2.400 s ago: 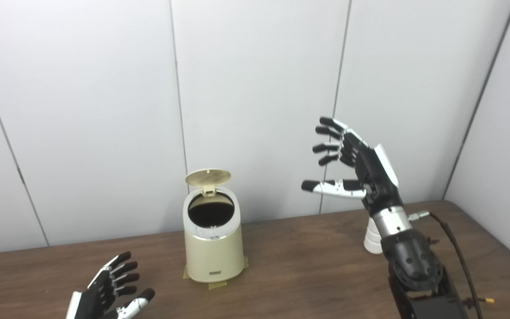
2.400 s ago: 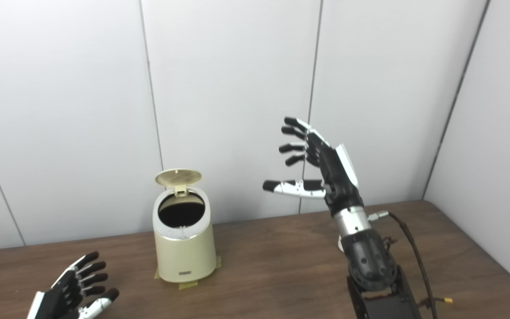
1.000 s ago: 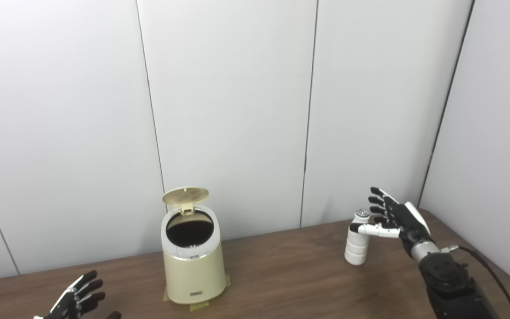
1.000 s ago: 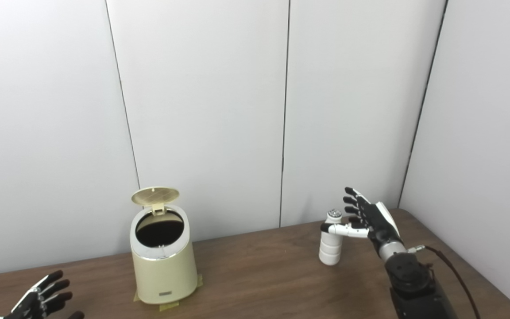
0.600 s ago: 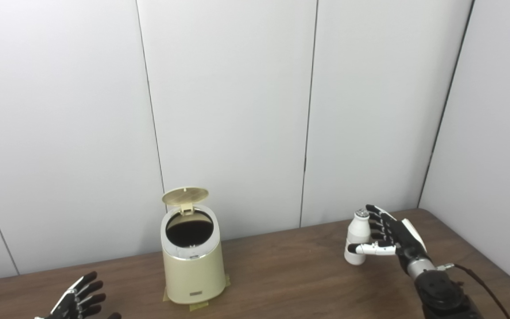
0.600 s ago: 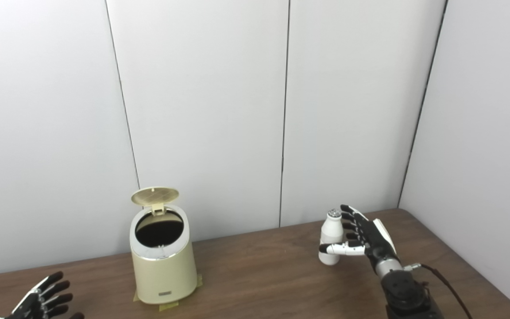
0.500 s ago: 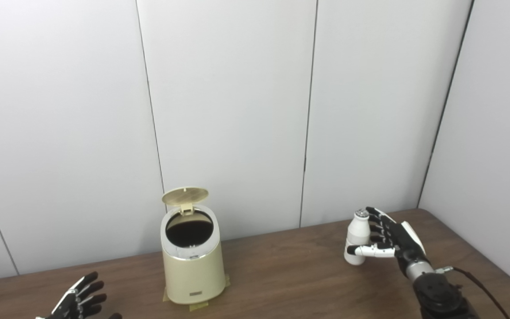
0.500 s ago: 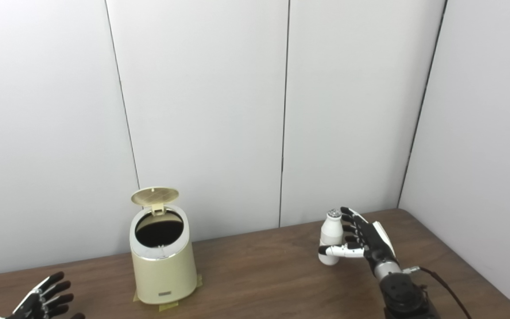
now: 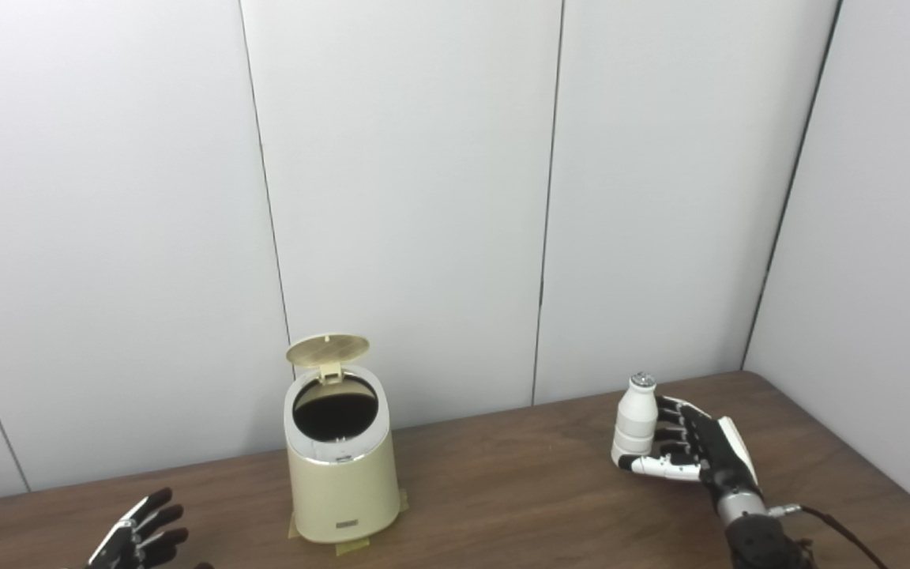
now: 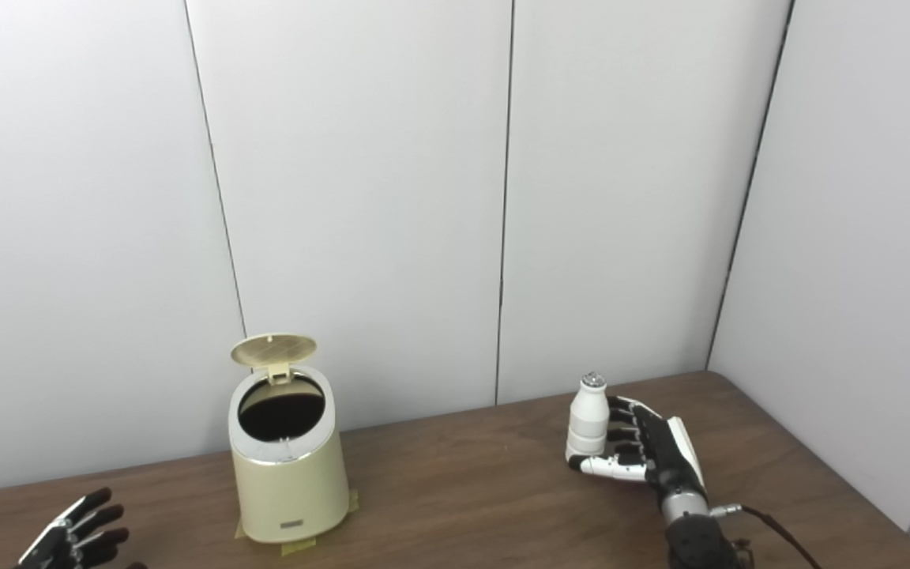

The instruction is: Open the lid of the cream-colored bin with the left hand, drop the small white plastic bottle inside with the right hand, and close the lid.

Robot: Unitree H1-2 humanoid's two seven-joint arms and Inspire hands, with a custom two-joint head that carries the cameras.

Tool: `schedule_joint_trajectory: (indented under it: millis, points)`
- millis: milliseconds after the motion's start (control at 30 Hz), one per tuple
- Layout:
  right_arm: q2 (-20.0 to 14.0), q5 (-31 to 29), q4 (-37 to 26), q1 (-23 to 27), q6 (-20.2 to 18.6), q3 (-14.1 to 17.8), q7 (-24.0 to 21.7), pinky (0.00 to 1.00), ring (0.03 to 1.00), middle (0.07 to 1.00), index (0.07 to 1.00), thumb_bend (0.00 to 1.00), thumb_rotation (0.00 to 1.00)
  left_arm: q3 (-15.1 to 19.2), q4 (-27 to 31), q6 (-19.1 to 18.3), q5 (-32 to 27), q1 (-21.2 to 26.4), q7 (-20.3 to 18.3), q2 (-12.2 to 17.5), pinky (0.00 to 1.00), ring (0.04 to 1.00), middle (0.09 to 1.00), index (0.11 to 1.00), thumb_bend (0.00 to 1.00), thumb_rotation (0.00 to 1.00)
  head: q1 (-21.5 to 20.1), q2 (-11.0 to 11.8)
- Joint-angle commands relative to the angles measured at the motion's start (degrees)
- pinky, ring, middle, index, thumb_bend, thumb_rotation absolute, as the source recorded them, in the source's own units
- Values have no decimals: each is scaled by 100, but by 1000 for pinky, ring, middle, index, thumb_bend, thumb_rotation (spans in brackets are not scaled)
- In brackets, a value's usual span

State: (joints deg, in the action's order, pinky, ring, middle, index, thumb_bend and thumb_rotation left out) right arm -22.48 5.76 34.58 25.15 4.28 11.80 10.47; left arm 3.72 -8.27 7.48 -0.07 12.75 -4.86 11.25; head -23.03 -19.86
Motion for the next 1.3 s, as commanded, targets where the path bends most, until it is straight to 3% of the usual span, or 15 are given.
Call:
schedule_joint_trajectory:
  millis: [0, 167, 633, 800, 867, 933, 1033, 1267]
  points:
    - [-52, -55, 49, 251, 363, 19, 84, 606, 643, 730, 718, 776, 1, 30, 177, 71, 0, 201, 12, 89, 778, 767, 829, 890, 580, 0, -9, 3]
    - [19, -39, 429, 366, 682, 5, 308, 496, 589, 696, 704, 743, 0, 26, 196, 26, 25, 196, 27, 89, 779, 754, 818, 878, 583, 0, -9, 11]
    - [248, 8, 573, 613, 761, -158, 677, 473, 569, 673, 693, 738, 4, -2, 236, -58, 103, 182, 35, 115, 739, 751, 813, 874, 588, 0, 8, -38]
    - [301, 8, 681, 706, 934, -174, 752, 429, 509, 609, 680, 728, 0, -5, 273, -132, 81, 158, 15, 101, 737, 752, 816, 876, 587, 0, 34, -62]
    - [305, 6, 801, 749, 1014, -163, 804, 363, 434, 490, 596, 577, 0, -14, 288, -141, 104, 148, 16, 109, 732, 754, 817, 875, 583, 0, 49, -78]
    - [296, 41, 921, 778, 1074, -172, 873, 316, 380, 442, 536, 534, 0, -10, 267, -112, 83, 145, 4, 115, 730, 751, 816, 874, 582, 0, 46, -87]
    - [286, 139, 938, 769, 1058, -197, 1000, 281, 342, 420, 517, 523, 0, -8, 269, -111, 69, 139, -6, 116, 713, 748, 813, 869, 589, 0, 42, -101]
    - [276, 183, 508, 629, 1007, -210, 1000, 303, 359, 425, 514, 524, 0, -27, 228, -76, 81, 154, -27, 127, 719, 751, 817, 868, 583, 0, 40, -123]
